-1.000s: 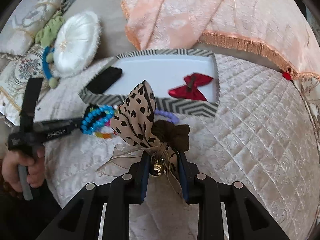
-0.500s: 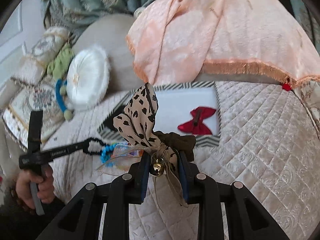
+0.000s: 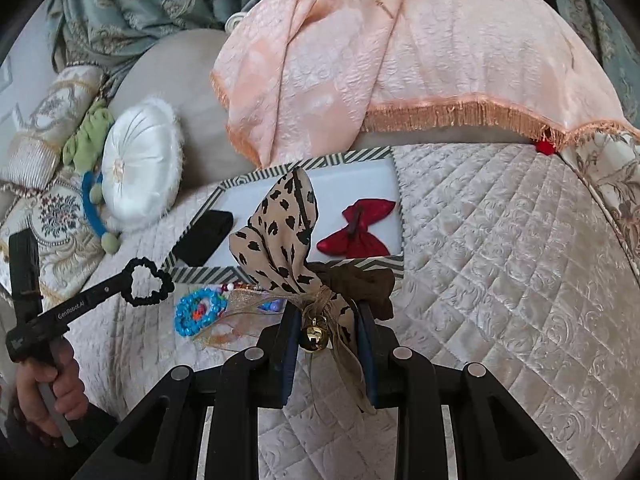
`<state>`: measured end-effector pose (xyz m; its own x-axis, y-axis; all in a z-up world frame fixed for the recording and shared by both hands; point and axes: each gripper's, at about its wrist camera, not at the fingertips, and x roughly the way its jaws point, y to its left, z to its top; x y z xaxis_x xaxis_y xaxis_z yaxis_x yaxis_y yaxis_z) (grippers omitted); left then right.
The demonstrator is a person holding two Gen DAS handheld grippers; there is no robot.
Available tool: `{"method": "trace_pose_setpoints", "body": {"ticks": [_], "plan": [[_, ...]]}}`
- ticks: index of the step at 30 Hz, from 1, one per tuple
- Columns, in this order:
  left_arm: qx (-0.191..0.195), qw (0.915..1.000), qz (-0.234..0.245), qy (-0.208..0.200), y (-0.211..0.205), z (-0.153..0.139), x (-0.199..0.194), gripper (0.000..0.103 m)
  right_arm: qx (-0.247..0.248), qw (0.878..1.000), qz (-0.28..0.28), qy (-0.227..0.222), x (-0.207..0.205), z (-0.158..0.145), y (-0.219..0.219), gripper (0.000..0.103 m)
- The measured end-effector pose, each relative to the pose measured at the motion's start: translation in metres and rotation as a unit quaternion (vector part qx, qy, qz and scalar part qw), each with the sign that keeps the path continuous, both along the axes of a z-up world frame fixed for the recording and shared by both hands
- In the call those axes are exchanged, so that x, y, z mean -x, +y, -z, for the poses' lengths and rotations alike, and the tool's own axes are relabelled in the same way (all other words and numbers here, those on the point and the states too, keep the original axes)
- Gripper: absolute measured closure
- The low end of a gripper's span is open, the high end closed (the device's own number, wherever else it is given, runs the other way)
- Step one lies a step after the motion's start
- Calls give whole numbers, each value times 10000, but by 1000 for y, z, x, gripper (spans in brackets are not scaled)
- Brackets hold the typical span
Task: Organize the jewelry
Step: 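Grasp the black scrunchie with the left tool while the right tool holds the leopard bow, then lift the black scrunchie and leopard bow toward the tray with both tools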
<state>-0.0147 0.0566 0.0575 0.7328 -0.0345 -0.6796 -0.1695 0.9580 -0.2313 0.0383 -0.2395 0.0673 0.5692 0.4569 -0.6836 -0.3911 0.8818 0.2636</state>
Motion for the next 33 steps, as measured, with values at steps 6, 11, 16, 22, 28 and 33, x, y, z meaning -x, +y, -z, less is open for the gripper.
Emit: {"method": "trace_pose_setpoints", "body": {"ticks": [6, 11, 16, 22, 28, 33], "plan": [[-149, 9998, -35, 105, -5, 4, -2, 99, 131, 9999, -3, 8, 1, 2, 5, 78], [-262, 9996, -42, 126, -8, 5, -3, 99, 184, 9998, -44, 43, 0, 4, 9, 78], [-391, 9991, -68, 170, -9, 7, -4, 99, 318, 9994, -158, -32, 4, 4, 18, 78], [-456, 9987, -97, 182, -9, 6, -3, 99, 411, 9986, -231, -224, 8, 1, 24, 78], [-462, 9987, -111, 165, -8, 5, -3, 99, 374, 9984, -269, -337, 10, -1, 27, 78], [-470, 9987, -106, 160, -9, 5, -3, 99, 450, 9979, -349, -300, 10, 2, 33, 78]]}}
